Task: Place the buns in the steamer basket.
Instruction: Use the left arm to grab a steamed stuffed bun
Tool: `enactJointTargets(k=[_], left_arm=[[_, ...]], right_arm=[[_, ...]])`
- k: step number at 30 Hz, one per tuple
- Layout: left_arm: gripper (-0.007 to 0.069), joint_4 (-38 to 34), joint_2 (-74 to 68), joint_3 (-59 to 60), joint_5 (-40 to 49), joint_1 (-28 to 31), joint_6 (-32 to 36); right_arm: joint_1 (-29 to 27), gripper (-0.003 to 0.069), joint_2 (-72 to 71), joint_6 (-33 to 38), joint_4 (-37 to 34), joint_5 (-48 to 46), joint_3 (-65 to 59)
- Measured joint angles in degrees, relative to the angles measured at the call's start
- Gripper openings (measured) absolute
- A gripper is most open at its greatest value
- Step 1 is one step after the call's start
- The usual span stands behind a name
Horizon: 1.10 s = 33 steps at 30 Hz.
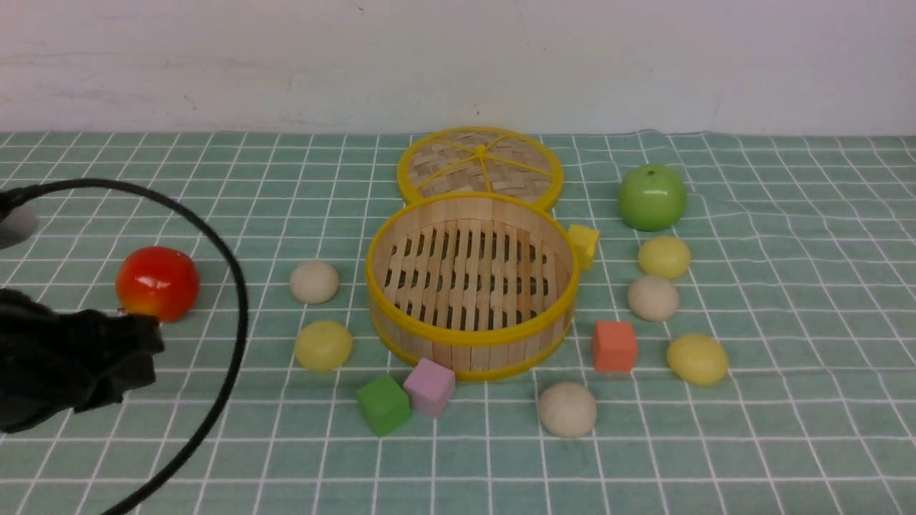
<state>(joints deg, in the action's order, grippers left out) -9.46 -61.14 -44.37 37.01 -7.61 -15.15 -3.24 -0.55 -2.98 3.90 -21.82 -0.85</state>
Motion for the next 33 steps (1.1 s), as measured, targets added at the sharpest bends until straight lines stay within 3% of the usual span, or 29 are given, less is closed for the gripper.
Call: enactJointTargets(k=[7, 23, 33], left_arm=[[0.0238, 1.1, -11.7, -9.9, 6.5, -5.7, 3.2], [0.0238, 3.1, -37.5, -36.7, 12.8, -8.9, 8.1], [0.0238, 15.5, -53.0, -48.4, 19.4, -12.7, 3.1]], right_arm=[[0.0, 0.0240, 0.0, 0.0, 0.0, 0.0, 0.0], [0.0, 0.0240, 0.0, 0.0, 0.0, 0.0, 0.0], [0.0, 0.0240, 0.0, 0.0, 0.0, 0.0, 0.0]])
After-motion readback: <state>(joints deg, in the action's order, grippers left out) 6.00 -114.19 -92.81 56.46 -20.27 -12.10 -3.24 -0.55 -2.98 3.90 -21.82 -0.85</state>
